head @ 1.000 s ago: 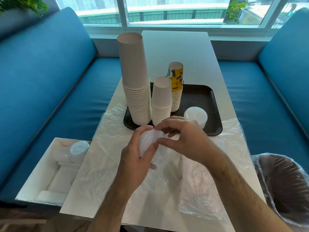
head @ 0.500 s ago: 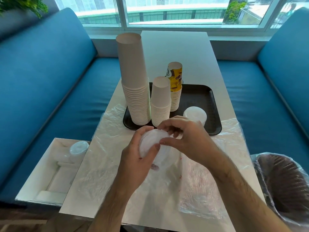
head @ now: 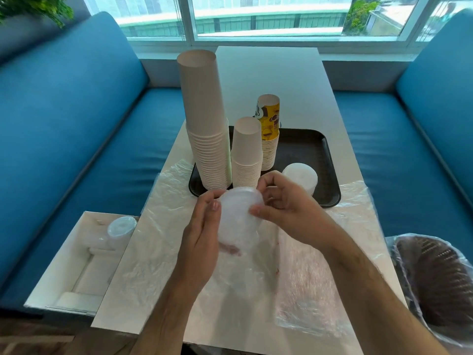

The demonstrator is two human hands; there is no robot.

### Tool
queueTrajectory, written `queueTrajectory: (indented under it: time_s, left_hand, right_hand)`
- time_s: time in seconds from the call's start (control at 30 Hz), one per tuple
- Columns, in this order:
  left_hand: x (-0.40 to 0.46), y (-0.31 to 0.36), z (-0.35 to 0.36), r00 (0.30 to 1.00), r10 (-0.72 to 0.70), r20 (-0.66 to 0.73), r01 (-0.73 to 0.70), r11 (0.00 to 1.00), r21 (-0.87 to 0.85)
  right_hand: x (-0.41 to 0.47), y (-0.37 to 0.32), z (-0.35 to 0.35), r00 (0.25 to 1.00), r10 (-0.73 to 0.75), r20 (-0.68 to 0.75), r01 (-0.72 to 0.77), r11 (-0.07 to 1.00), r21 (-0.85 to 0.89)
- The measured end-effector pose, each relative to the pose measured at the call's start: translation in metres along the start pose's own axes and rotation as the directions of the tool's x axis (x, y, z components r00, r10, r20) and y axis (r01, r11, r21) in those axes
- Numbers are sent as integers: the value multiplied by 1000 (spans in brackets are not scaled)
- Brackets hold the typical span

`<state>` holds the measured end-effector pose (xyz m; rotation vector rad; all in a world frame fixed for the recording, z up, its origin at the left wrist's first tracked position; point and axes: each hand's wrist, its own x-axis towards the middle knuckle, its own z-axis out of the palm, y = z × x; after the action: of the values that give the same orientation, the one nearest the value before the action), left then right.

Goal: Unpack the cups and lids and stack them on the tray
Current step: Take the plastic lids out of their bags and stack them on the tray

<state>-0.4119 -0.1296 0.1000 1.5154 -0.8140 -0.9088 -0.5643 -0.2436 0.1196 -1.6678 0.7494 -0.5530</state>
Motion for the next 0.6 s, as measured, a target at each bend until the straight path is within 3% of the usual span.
queueTrajectory:
  time_s: [0.17,0.33,0.43,0.6]
  left_hand:
    - [0,3,1,1000,31,-7,-31,999,15]
    - [2,2,1,997,67,-30,-65,996,61]
    - [4,0,-2,993,92,-76,-86,993,77]
    - [8,-7,-6,989,96,-113,-82,988,128]
  right_hand:
    - [3,6,1,988,129,-89,-87,921,379]
    - [7,19,-4,950,292,-107,-146,722,676]
    - [13,30,-14,921,354,-161,-129,668,733]
    - [25,50,-50,835,401,-377,-56,744,666]
